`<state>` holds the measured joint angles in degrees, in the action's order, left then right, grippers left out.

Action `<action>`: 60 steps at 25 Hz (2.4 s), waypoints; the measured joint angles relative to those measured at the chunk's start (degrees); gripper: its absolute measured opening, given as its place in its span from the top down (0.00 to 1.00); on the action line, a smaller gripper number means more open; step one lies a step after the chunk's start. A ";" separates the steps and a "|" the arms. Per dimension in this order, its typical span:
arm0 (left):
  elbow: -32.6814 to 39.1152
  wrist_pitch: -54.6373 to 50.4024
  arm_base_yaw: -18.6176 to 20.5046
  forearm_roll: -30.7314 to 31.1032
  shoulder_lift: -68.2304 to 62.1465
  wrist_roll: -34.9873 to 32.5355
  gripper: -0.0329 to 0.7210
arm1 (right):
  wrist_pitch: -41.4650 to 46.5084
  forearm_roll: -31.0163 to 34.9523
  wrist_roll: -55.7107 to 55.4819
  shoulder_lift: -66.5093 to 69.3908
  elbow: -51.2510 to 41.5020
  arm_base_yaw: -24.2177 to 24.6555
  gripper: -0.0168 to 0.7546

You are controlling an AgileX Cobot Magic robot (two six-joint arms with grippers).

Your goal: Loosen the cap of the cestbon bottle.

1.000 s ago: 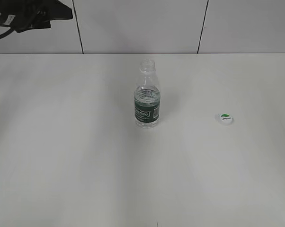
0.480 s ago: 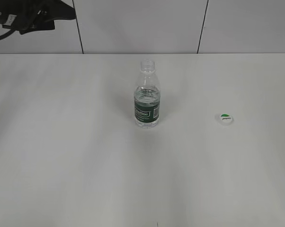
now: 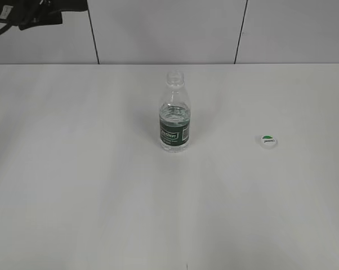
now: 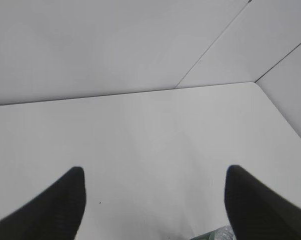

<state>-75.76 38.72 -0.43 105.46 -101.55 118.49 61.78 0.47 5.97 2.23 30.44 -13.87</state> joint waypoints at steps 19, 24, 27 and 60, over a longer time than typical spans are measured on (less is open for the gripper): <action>0.00 0.90 0.00 0.02 2.01 0.07 0.26 | 0.88 0.16 0.00 -2.69 -1.02 6.75 0.32; 0.00 1.09 0.00 0.02 2.01 0.07 0.26 | 0.83 0.16 0.00 -2.69 -1.02 13.73 0.32; 0.00 1.27 0.00 0.02 2.01 0.07 0.26 | 0.83 0.16 0.00 -2.69 -1.02 15.70 0.32; 1.72 -54.56 -10.47 -29.87 1.97 -36.38 0.28 | 0.83 -0.47 0.00 -2.69 -1.02 15.81 0.32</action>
<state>-74.04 -15.83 -10.90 75.59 -99.58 82.10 62.61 0.00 5.97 -0.46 29.42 1.94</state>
